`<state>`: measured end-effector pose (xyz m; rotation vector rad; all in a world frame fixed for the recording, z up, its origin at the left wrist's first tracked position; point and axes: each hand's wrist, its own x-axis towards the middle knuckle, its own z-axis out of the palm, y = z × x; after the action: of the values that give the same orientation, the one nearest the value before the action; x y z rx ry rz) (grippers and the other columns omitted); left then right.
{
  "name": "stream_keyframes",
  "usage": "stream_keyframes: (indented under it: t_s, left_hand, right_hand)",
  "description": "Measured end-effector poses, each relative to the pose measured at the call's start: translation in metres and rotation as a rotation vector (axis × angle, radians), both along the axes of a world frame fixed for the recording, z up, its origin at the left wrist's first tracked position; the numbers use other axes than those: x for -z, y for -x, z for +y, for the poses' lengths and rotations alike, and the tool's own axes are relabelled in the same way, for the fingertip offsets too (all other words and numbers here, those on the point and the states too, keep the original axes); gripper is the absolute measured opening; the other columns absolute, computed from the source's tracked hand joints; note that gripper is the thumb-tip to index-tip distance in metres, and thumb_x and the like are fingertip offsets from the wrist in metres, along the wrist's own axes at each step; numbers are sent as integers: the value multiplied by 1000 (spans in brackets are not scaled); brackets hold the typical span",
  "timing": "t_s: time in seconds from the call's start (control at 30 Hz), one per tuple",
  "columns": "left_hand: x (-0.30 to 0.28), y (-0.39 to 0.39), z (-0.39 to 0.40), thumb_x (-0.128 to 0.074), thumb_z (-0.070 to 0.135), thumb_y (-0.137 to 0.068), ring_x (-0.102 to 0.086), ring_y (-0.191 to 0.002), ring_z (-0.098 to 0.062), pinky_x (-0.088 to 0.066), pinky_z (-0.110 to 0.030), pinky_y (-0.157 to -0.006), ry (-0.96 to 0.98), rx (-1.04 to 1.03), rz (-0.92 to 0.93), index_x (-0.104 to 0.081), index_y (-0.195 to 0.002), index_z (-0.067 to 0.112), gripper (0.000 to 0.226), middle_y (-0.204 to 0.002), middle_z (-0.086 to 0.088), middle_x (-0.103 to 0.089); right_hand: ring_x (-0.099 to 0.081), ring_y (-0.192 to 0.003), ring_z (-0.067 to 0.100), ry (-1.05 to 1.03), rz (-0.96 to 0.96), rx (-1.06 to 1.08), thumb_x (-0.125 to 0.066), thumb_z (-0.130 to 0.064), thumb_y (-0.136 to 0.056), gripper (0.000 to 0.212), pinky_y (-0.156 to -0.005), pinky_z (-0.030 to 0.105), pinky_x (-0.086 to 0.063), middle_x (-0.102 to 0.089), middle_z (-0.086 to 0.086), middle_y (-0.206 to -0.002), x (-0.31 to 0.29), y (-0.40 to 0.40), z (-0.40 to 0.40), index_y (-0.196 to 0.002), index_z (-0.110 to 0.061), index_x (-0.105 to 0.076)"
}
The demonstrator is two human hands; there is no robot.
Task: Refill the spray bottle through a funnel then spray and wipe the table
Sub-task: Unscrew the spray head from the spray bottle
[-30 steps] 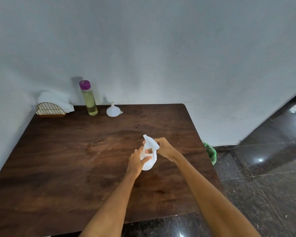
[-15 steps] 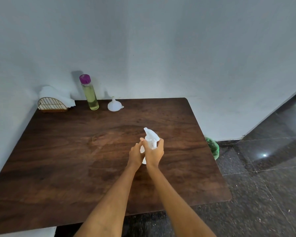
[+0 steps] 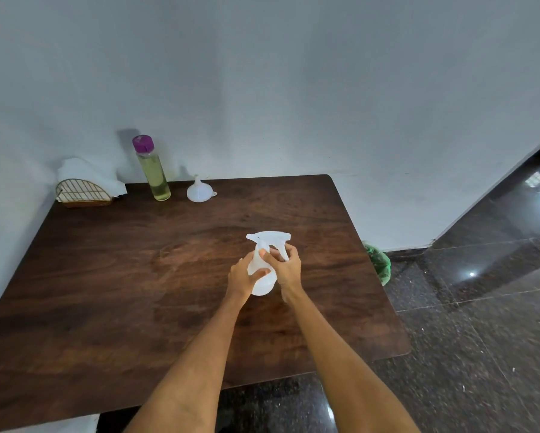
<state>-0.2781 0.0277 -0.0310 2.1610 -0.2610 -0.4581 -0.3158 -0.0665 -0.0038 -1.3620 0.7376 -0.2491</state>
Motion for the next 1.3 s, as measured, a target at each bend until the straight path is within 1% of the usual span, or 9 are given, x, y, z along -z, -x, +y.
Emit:
stream_keyframes:
  t_s: [0.17, 0.33, 0.4, 0.5, 0.63, 0.77, 0.93, 1.13, 1.3]
  left_hand:
    - [-7, 6, 1, -53, 24, -93, -63, -103, -25, -49, -37, -88, 80, -52, -17, -63, -111, 14, 24, -106, -7, -70]
    - [-14, 9, 0, -45, 28, -96, -63, -102, -25, -49, -41, -93, 99, -65, -13, -64, -108, 13, 27, -105, -8, -70]
    - [-12, 8, 1, -49, 27, -95, -63, -102, -24, -48, -36, -90, 76, -50, -24, -63, -109, 13, 25, -105, -8, -70]
    - [-5, 6, 3, -63, 26, -87, -62, -104, -25, -48, -37, -89, 79, -22, -36, -60, -120, 11, 37, -111, -9, -69]
    - [-2, 5, 3, -68, 29, -84, -60, -110, -26, -48, -40, -95, 51, -26, -41, -54, -130, 11, 52, -120, -10, -65]
    - [-4, 4, 1, -67, 29, -84, -60, -109, -26, -48, -39, -95, 61, -19, -24, -53, -131, 12, 52, -121, -9, -65]
    - [-2, 3, 1, -66, 32, -85, -60, -111, -26, -48, -38, -95, 23, -4, -27, -51, -132, 12, 53, -124, -9, -63]
    - [-8, 4, 0, -66, 31, -85, -58, -114, -25, -46, -39, -98, 13, -6, -5, -51, -131, 12, 52, -126, -9, -61]
    - [-6, 2, 0, -64, 36, -86, -59, -112, -24, -50, -36, -95, -37, -19, 11, -51, -132, 11, 54, -128, -9, -60]
  right_hand:
    - [-64, -81, 12, 139, -83, 299, -76, -33, -76, 33, -69, 18, -53, -64, -6, -86, 10, 8, 42, -92, -15, -54]
    - [-64, -94, 12, -215, -64, 564, -81, -29, -70, 49, -88, 26, -50, -67, -3, -103, 5, -4, 62, -106, -16, -50]
    - [-66, -90, 13, -184, -44, 533, -80, -30, -71, 38, -84, 27, -54, -69, -1, -98, 8, -4, 59, -98, -12, -59]
    - [-62, -70, 12, -157, -30, 442, -73, -20, -79, 14, -63, 19, -53, -64, -2, -70, 12, 2, 36, -72, -13, -64]
    - [-59, -65, 19, -78, 21, 287, -70, -11, -80, 21, -67, 36, -55, -61, 3, -63, 15, 1, 8, -60, -13, -62]
    - [-64, -76, 17, -120, 34, 119, -66, -16, -84, 7, -63, 27, -53, -67, 5, -81, 4, -4, -2, -82, -9, -68]
    - [-65, -93, 15, -345, -159, -158, -61, -14, -86, 28, -72, 23, -54, -69, 4, -102, 10, 12, -13, -113, -7, -63]
    - [-66, -90, 17, -228, -78, -22, -62, -27, -89, 23, -67, 20, -54, -69, 4, -95, 11, 0, -14, -100, -7, -68]
    - [-60, -63, 12, 11, 94, 262, -69, -34, -83, 29, -62, 20, -50, -64, -1, -66, 7, -24, 0, -65, -12, -62]
